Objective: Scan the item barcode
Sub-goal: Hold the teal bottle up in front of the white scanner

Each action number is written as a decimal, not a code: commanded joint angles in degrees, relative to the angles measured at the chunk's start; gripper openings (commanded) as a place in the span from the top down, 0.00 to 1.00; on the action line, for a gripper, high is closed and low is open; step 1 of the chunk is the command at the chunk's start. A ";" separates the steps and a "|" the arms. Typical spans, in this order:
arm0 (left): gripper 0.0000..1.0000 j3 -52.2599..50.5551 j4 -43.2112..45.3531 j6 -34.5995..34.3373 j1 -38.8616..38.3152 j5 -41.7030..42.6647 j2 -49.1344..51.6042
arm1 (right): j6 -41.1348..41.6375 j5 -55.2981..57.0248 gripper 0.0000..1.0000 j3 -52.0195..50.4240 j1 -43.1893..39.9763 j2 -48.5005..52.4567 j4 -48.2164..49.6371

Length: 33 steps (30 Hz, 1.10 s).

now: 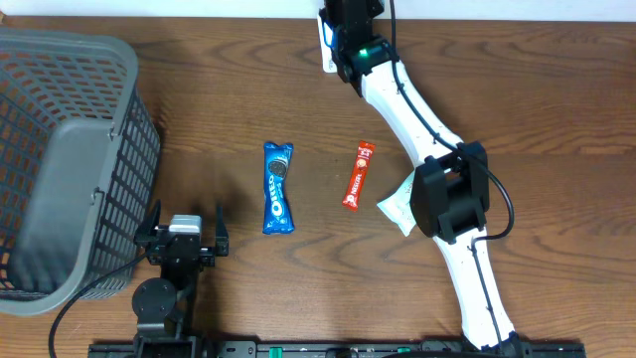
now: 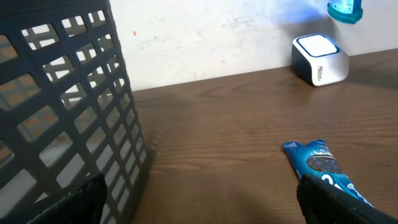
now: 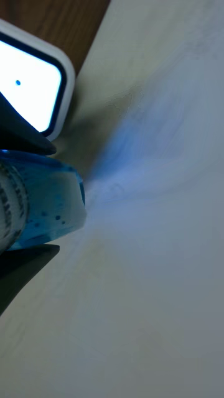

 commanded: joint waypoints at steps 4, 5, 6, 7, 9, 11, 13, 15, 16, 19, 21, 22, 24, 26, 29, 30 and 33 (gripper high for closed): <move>0.02 -0.87 -2.12 -0.70 0.20 -0.07 -0.39 | -1.64 1.90 0.88 1.38 1.73 1.36 4.26; 0.02 -0.87 -2.12 -0.70 0.20 -0.07 -0.39 | -2.16 1.90 0.87 1.38 1.88 1.46 4.81; 0.02 -0.87 -2.12 -0.70 0.20 -0.07 -0.39 | -2.58 1.95 0.87 1.38 2.05 1.90 5.44; 0.02 -0.87 -2.12 -0.70 0.20 -0.07 -0.39 | -3.02 2.62 0.87 1.38 2.21 2.16 6.34; 0.02 -0.87 -2.12 -0.72 0.20 -0.07 -0.39 | -4.07 4.37 0.87 1.38 2.51 3.10 8.04; 0.02 -0.87 -2.12 -0.70 0.20 -0.07 -0.39 | -5.75 5.62 0.88 1.38 2.84 3.87 8.72; 0.02 -0.87 -2.12 -0.70 0.20 -0.07 -0.39 | -6.88 6.40 0.89 1.38 3.15 4.24 8.68; 0.02 -0.87 -2.12 -0.70 0.20 -0.07 -0.39 | -7.08 7.15 0.90 1.38 3.32 4.48 8.83; 0.02 -0.87 -2.12 -0.70 0.20 -0.07 -0.39 | -7.06 7.67 0.90 1.38 3.34 4.48 9.05; 0.03 -0.87 -2.12 -0.70 0.20 -0.07 -0.39 | -7.08 9.11 0.90 1.38 3.32 4.48 9.09; 0.02 -0.87 -2.12 -0.70 0.20 -0.07 -0.39 | -7.87 11.91 0.91 1.38 3.32 4.48 9.68; 0.02 -0.87 -2.12 -0.70 0.20 -0.07 -0.39 | -8.87 13.86 0.91 1.38 3.32 4.48 10.21; 0.02 -0.87 -2.12 -0.70 0.20 -0.07 -0.39 | -11.50 18.03 0.92 1.38 3.32 4.46 11.93; 0.02 -0.87 -2.12 -0.70 0.20 -0.07 -0.39 | -15.30 22.77 0.91 1.38 3.32 4.46 13.92; 0.02 -0.87 -2.12 -0.72 0.20 -0.07 -0.39 | -19.74 28.94 0.91 1.38 3.19 4.46 14.47; 0.02 -0.87 -2.12 -0.70 0.20 -0.07 -0.39 | -20.37 31.06 0.91 1.38 3.06 4.46 14.47; 0.02 -0.87 -2.12 -0.70 0.20 -0.07 -0.39 | -20.28 37.38 0.90 1.38 2.19 4.46 14.45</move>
